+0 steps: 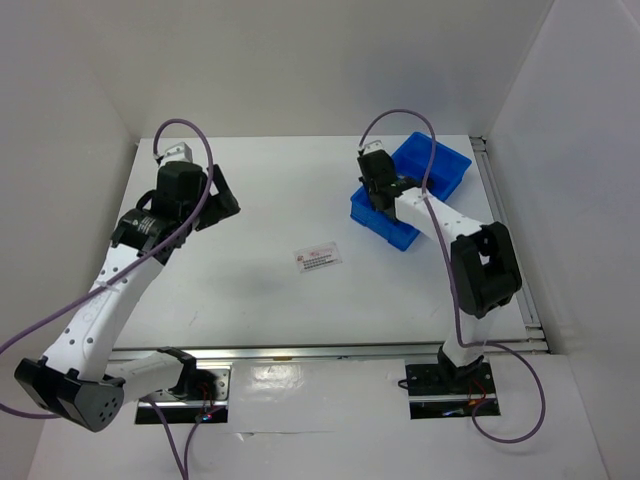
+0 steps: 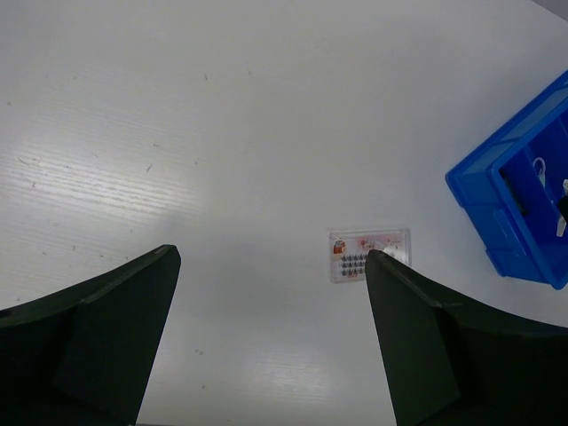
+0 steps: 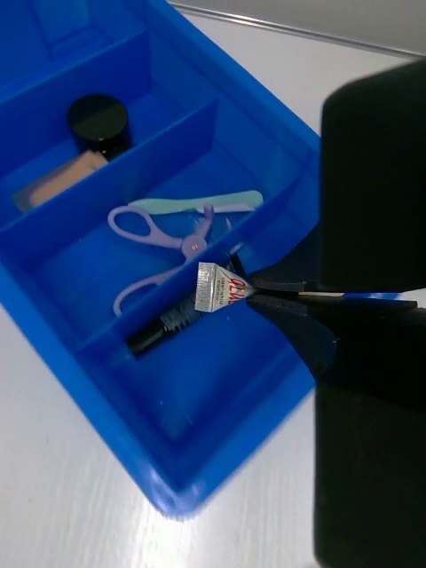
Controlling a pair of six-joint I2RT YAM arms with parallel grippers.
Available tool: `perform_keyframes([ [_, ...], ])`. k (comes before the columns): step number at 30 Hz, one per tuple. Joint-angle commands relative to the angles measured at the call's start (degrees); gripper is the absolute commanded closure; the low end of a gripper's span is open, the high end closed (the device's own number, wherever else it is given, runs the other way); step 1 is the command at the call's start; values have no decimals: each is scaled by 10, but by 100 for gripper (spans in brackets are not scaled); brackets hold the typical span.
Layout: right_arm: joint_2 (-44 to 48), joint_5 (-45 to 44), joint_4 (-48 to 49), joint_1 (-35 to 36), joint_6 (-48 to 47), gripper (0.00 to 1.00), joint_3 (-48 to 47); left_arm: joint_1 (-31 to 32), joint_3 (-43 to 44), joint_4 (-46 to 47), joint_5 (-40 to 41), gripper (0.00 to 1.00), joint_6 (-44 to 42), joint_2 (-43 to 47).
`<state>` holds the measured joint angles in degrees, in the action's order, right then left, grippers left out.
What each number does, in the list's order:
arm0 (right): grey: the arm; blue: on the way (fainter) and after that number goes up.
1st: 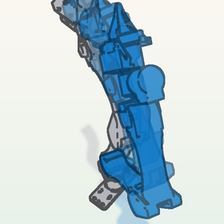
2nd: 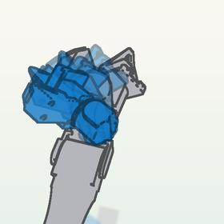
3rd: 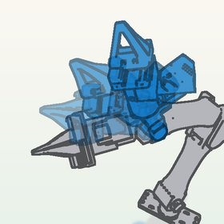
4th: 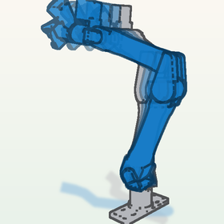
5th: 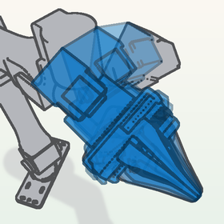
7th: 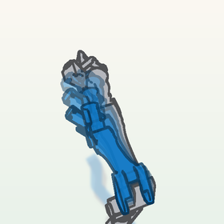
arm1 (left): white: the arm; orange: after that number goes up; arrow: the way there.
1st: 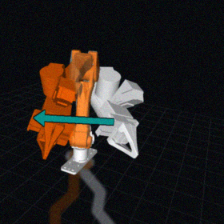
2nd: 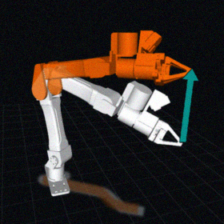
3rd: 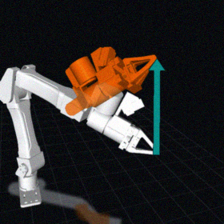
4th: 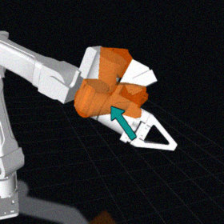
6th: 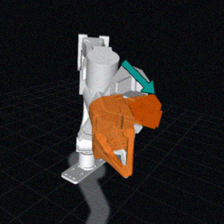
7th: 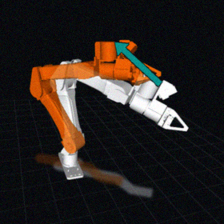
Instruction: Organize the makeup
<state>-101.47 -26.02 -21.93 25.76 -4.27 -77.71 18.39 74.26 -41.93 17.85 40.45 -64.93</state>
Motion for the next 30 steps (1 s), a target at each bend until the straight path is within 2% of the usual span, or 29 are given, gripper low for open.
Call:
perform_keyframes([
  [1, -23, -22, 43, -27, -19, 99, -37, -3, 8, 11, 10, 0, -12, -5],
  [3, -47, -15, 27, -34, -19, 99, -53, -3, 8, 11, 10, 0, -12, -12],
  [5, -58, -21, 35, -34, -19, 93, -53, -3, 13, 11, 4, 0, -12, -19],
  [8, -65, -20, 41, -34, -14, 76, -58, -3, 13, 11, 4, 0, -12, -24],
  [9, -65, -10, 41, -34, -14, 63, -64, -3, 13, 11, 4, 0, -12, -24],
  [10, -65, -10, 41, -34, -14, 57, -64, -3, 13, 11, 4, 0, -12, -24],
  [17, -34, 14, 1, -29, 19, 53, -105, -3, 13, 11, 4, 0, -12, -35],
  [19, -12, 44, -7, -11, 43, 54, -97, -3, 13, 11, 4, 0, -17, -35],
  [23, 25, 159, -27, 48, 82, 53, -57, -3, 19, 11, 10, 0, -17, -35],
  [25, 25, 193, -42, 85, 88, 30, -39, -3, 24, 11, 10, 0, -17, -35],
  [27, 1, 215, -50, 106, 80, 24, -19, -3, 24, 11, 10, 0, -17, -35],
  [28, -9, 224, -63, 122, 61, 14, -19, -3, 24, 5, 10, 0, -17, -35],
  [30, -42, 243, -93, 129, 48, 10, -19, -3, 24, 5, 10, 0, -17, -29],
])
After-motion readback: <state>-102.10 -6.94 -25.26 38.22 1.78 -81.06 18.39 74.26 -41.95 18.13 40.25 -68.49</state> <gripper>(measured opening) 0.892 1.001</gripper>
